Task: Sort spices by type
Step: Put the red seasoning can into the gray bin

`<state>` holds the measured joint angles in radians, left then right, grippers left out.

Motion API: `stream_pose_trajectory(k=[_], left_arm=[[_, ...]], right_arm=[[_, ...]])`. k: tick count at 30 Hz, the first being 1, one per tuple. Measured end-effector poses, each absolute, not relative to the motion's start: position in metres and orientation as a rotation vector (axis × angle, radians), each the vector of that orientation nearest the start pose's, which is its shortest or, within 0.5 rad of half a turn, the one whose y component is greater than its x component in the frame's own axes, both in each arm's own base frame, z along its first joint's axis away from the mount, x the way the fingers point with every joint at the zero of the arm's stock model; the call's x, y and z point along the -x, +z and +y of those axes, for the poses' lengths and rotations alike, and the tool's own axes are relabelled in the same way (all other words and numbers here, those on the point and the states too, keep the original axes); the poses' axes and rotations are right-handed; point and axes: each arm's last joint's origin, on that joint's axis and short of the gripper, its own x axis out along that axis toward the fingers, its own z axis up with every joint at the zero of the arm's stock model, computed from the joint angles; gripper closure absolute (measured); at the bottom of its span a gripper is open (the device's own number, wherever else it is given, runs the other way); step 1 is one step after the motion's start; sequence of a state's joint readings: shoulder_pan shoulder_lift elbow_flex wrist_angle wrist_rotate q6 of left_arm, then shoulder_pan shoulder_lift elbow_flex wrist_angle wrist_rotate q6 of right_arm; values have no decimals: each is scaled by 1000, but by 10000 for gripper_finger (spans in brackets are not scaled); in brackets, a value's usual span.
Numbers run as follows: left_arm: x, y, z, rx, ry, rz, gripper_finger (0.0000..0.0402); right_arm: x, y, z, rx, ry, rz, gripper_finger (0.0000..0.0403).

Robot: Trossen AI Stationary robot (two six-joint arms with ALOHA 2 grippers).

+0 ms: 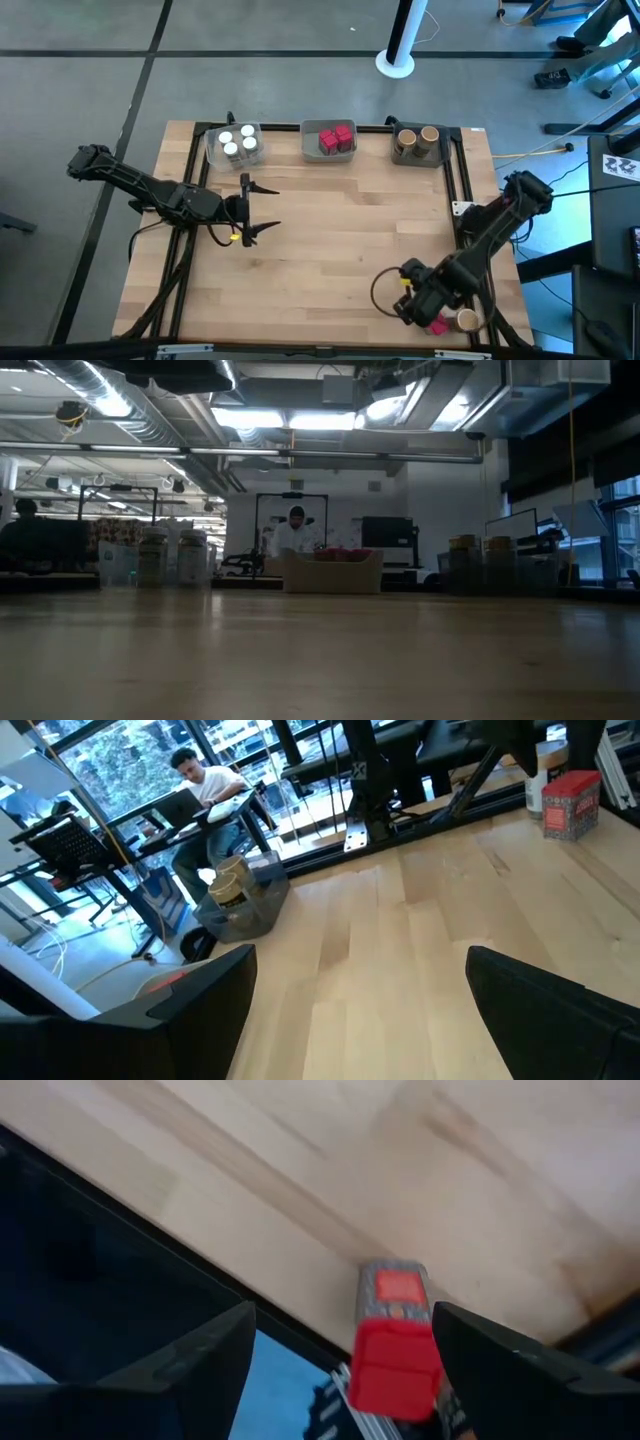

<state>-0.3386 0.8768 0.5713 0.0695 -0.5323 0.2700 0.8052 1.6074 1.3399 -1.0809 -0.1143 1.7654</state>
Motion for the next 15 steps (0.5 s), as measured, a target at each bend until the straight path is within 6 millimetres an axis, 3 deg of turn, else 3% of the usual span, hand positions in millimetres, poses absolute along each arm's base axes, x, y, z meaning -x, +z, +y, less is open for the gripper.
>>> stream_pose_trajectory(k=[15], left_arm=[[-187,268,-50,-364,164,240,55]], right_arm=[[-181,240,261,-893,-637,1542,100]])
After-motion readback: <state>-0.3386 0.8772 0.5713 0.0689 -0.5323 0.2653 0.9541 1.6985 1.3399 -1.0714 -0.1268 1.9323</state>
